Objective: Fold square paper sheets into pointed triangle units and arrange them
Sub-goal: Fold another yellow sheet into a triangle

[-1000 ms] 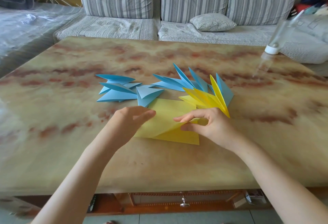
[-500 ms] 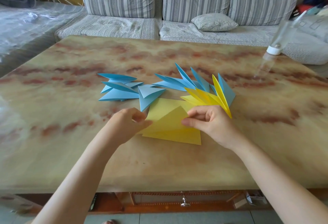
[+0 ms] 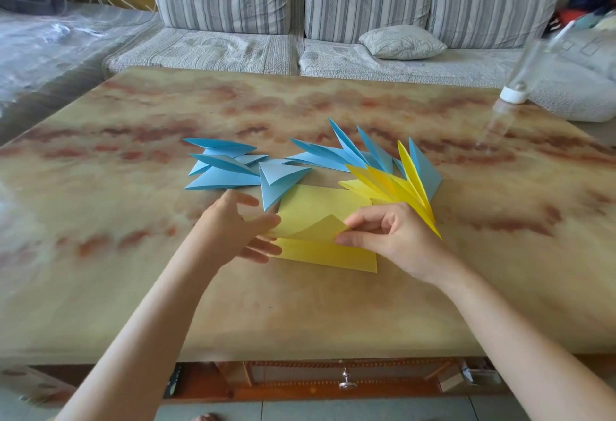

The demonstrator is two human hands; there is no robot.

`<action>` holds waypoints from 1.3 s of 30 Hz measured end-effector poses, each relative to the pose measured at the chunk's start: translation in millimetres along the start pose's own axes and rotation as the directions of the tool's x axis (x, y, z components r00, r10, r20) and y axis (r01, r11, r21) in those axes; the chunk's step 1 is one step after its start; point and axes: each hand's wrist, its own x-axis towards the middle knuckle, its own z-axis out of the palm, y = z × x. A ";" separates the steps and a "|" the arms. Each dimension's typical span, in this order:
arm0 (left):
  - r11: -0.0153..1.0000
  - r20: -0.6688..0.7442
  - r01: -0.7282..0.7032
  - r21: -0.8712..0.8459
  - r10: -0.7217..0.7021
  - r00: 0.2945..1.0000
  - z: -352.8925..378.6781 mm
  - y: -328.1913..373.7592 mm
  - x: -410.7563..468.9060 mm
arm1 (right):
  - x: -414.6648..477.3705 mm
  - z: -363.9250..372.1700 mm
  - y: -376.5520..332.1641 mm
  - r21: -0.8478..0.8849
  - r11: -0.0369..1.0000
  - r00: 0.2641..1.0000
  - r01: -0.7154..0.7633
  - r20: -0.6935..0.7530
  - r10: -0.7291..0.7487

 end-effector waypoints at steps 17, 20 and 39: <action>0.986 0.210 -0.095 -0.139 0.123 0.970 0.9 0.1 -1.4 | 7.5 -3.5 7.7 -0.051 0.997 0.974 0.056 -0.215 -0.066; 0.959 0.245 -0.072 -0.273 0.142 0.959 2.7 3.9 -4.9 | 10.6 -5.6 11.3 -0.024 0.999 0.965 0.032 -0.260 -0.037; 0.926 0.081 -0.377 0.022 0.374 0.924 21.6 13.3 -14.9 | 12.2 4.5 7.3 0.050 0.999 0.976 0.018 -0.220 -0.006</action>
